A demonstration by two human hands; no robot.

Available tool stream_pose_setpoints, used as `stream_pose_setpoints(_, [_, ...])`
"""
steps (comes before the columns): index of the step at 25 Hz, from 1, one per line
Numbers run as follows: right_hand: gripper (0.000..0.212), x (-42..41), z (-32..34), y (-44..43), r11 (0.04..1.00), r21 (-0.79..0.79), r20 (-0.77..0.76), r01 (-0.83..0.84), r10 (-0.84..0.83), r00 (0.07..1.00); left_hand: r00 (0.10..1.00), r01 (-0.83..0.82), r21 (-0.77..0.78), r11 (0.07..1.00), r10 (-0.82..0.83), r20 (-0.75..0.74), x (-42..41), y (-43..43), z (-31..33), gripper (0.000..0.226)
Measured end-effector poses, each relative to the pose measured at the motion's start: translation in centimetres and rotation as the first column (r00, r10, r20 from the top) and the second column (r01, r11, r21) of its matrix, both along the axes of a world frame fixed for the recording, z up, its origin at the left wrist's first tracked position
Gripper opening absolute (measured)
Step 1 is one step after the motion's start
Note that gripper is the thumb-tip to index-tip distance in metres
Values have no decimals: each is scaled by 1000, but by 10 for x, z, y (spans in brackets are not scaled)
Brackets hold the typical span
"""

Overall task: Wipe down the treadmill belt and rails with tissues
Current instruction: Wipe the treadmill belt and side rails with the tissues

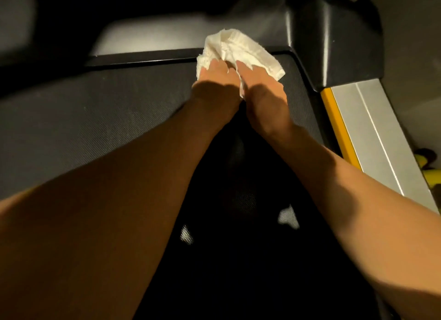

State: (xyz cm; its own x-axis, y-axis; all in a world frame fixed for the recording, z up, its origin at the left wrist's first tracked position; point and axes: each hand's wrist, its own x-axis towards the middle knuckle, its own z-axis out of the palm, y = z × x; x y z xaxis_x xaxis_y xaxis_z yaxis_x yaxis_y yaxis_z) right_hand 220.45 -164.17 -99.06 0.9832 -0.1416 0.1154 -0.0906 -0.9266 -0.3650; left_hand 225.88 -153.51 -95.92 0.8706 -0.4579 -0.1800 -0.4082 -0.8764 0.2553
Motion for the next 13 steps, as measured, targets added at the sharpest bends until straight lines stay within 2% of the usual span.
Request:
stream_pose_setpoints(2, [43, -20, 10, -24, 993, 6, 20, -121, 121, 992, 998, 66, -8, 998, -66, -11, -17, -6, 5, 38])
stream_pose_setpoints(3, [42, -29, 16, -30, 994, 32, -3, -108, 109, 994, 994, 105, -11, 994, -105, 5, -28, -9, 7, 36])
stream_pose_setpoints(5, [39, -36, 13, -39, 991, 120, -134, 63, -46, 990, 989, 141, -25, 990, -140, 42, -34, -21, 6, 45])
stream_pose_setpoints(7, [40, -21, 8, -29, 957, 201, -194, 209, -170, 966, 990, 136, 2, 991, -136, 42, -19, -24, 7, 54])
stream_pose_setpoints(10, [40, 1, 20, -22, 900, 364, -94, 241, -222, 970, 991, 130, 79, 988, -129, -20, 6, -28, 7, 61])
stream_pose_setpoints(11, [40, 0, 22, -26, 902, 369, -94, 225, -205, 974, 992, 129, 85, 988, -127, -25, 5, -29, 6, 63])
stream_pose_setpoints(13, [42, -16, 24, -31, 954, 256, -118, 156, -130, 985, 990, 139, 51, 989, -140, 14, -9, -27, 5, 63])
